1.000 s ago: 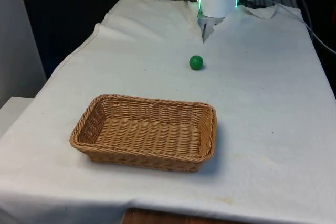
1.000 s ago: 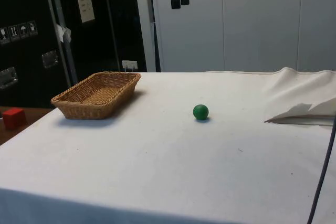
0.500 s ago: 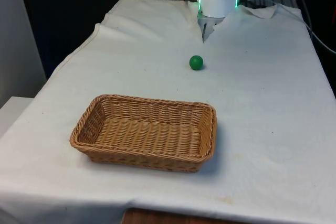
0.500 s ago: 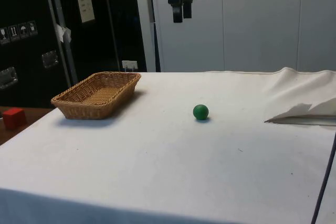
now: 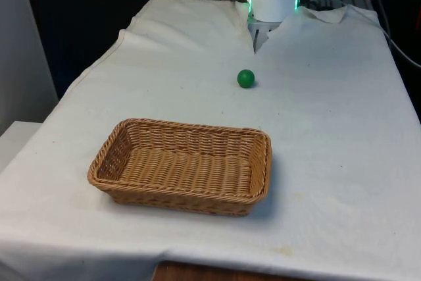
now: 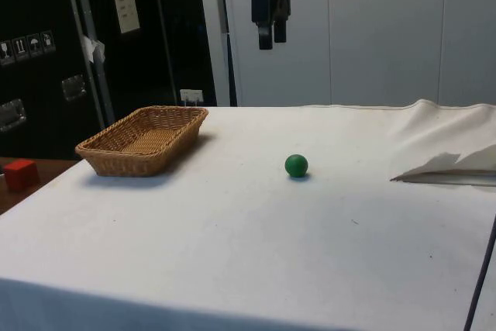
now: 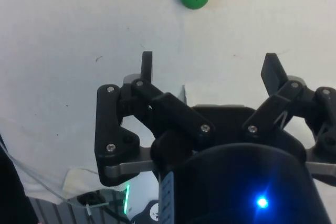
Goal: Pick up the ball and place it into the basket.
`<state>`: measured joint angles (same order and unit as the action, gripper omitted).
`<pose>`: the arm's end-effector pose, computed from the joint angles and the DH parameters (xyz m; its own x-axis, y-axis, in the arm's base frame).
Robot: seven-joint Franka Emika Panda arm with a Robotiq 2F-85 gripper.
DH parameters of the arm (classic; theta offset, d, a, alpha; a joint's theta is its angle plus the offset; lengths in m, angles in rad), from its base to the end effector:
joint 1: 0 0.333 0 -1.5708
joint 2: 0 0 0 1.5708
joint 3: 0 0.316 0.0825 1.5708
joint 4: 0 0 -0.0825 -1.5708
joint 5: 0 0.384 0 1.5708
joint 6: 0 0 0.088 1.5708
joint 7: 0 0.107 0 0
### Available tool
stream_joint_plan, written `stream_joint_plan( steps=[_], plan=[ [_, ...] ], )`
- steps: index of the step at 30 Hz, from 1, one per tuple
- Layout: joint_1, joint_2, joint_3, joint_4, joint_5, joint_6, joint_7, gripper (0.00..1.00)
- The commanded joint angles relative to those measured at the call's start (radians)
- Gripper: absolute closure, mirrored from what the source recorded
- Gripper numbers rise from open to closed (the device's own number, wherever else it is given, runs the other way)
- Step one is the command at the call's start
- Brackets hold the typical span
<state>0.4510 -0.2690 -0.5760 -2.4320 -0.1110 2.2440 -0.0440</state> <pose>0.4557 -0.0618 0.3940 0.9988 -0.0012 0.0481 0.0014 -0.9986 -0.0535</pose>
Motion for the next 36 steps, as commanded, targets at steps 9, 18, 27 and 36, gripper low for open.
stream_joint_plan(
  steps=[9,18,27,36],
  plan=[
    [0.003,0.022,-0.008,-0.023,0.029,0.046,-0.013,0.0],
    [0.0,0.048,-0.009,-0.037,0.047,0.073,-0.02,0.0],
    [0.003,0.082,-0.016,-0.064,0.103,0.13,-0.056,0.0],
    [0.0,0.116,-0.018,-0.074,0.136,0.156,-0.081,0.0]
  ],
)
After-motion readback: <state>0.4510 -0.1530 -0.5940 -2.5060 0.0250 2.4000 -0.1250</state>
